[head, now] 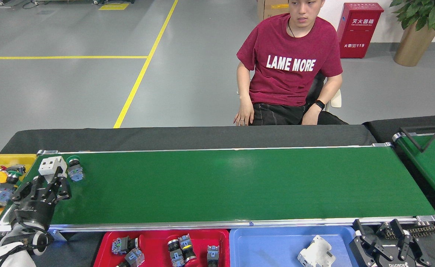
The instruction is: Pick switch part from conveyor to tray
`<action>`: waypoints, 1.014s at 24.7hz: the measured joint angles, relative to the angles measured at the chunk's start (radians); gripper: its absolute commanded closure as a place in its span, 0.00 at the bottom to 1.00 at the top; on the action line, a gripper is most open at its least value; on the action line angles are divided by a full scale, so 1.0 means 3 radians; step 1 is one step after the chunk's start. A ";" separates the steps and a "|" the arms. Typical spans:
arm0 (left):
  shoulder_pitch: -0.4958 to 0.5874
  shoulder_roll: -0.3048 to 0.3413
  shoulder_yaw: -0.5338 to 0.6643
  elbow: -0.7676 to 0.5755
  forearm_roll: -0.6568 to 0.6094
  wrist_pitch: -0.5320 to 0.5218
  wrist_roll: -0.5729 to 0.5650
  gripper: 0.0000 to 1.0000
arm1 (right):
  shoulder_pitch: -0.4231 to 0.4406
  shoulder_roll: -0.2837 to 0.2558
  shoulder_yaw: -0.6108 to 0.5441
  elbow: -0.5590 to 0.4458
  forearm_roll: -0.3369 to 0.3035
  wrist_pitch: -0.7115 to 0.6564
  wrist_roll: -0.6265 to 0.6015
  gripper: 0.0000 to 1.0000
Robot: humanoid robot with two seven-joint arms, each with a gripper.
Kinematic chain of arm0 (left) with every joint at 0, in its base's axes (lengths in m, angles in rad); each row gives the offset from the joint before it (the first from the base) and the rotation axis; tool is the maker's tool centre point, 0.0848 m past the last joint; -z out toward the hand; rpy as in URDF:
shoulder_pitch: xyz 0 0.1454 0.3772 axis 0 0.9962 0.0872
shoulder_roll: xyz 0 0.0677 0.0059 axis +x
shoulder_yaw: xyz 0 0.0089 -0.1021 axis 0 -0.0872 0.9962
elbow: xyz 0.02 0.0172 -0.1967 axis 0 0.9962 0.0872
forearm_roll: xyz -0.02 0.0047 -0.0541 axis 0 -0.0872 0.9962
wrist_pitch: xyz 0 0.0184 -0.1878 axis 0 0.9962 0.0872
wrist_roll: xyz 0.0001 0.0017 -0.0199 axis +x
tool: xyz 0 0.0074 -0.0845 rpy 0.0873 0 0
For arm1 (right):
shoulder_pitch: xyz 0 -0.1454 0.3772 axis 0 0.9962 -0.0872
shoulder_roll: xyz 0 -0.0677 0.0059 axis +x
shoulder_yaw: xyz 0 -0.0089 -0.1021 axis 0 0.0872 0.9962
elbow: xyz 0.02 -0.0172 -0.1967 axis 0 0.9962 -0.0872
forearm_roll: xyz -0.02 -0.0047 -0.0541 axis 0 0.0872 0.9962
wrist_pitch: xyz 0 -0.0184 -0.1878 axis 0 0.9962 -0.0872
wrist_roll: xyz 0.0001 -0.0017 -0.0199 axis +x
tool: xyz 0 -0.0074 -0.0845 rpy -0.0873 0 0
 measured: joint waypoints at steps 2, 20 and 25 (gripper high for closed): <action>0.0294 -0.0228 -0.0015 -0.0459 -0.0003 -0.0187 -0.0142 0.98 | 0.0000 0.0000 0.0000 0.0000 0.0000 0.0000 -0.0001 0.01; 0.1061 -0.1044 -0.2111 -0.1734 -0.0325 -0.0415 -0.0858 0.62 | 0.0000 0.0000 -0.0015 -0.0004 0.0000 -0.0001 -0.0002 0.01; 0.0979 -0.1023 -0.2552 -0.1680 -0.0389 0.0189 -0.0974 0.00 | 0.0000 0.0000 -0.0013 -0.0009 0.0000 0.0000 -0.0002 0.01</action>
